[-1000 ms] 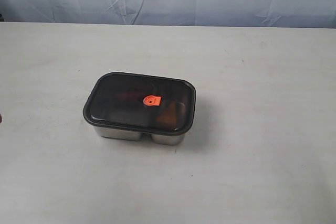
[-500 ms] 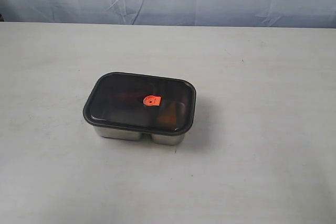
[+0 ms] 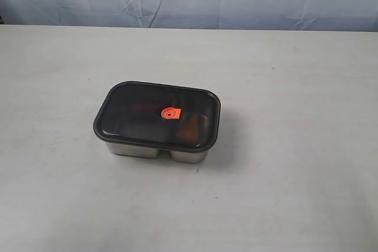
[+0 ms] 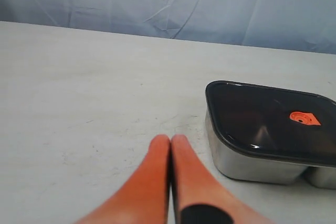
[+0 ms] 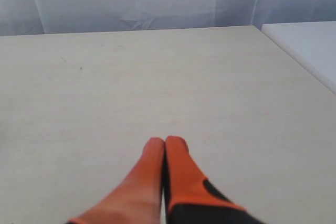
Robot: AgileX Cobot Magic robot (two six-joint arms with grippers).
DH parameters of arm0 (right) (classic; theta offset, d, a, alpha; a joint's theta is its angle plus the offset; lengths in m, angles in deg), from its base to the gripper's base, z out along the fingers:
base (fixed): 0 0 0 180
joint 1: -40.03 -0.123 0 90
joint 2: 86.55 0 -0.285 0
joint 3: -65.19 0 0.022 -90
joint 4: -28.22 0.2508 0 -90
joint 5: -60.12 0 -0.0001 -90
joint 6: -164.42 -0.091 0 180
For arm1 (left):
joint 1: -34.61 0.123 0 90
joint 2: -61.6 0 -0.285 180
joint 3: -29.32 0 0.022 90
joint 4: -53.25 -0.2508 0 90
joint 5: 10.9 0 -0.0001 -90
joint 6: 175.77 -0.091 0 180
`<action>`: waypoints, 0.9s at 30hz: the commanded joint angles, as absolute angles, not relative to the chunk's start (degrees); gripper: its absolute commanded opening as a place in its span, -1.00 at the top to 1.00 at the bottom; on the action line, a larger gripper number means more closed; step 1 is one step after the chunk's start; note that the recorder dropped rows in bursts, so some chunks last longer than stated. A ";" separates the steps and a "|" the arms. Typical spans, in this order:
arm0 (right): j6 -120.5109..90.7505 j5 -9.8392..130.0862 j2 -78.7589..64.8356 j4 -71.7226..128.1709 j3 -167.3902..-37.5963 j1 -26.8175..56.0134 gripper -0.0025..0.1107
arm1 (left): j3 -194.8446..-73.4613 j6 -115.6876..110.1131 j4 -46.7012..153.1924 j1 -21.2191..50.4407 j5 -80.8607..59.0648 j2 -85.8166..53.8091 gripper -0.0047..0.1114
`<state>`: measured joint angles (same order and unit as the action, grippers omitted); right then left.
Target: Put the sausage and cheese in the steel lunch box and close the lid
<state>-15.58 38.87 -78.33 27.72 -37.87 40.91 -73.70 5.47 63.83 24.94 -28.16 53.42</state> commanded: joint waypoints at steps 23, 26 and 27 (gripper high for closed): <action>-15.58 39.36 -78.76 27.71 -37.60 41.30 0.96 | -73.46 5.34 60.82 25.04 -23.67 53.81 0.92; -15.58 39.36 -78.76 27.71 -37.60 41.30 0.96 | -73.46 5.34 60.82 25.04 -23.67 53.81 0.92; -15.58 39.36 -78.76 27.71 -37.60 41.30 0.96 | -73.46 5.34 60.82 25.04 -23.67 53.81 0.92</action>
<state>-15.58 38.87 -78.33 27.72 -37.87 40.91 -73.70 5.47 60.88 24.94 -24.10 53.42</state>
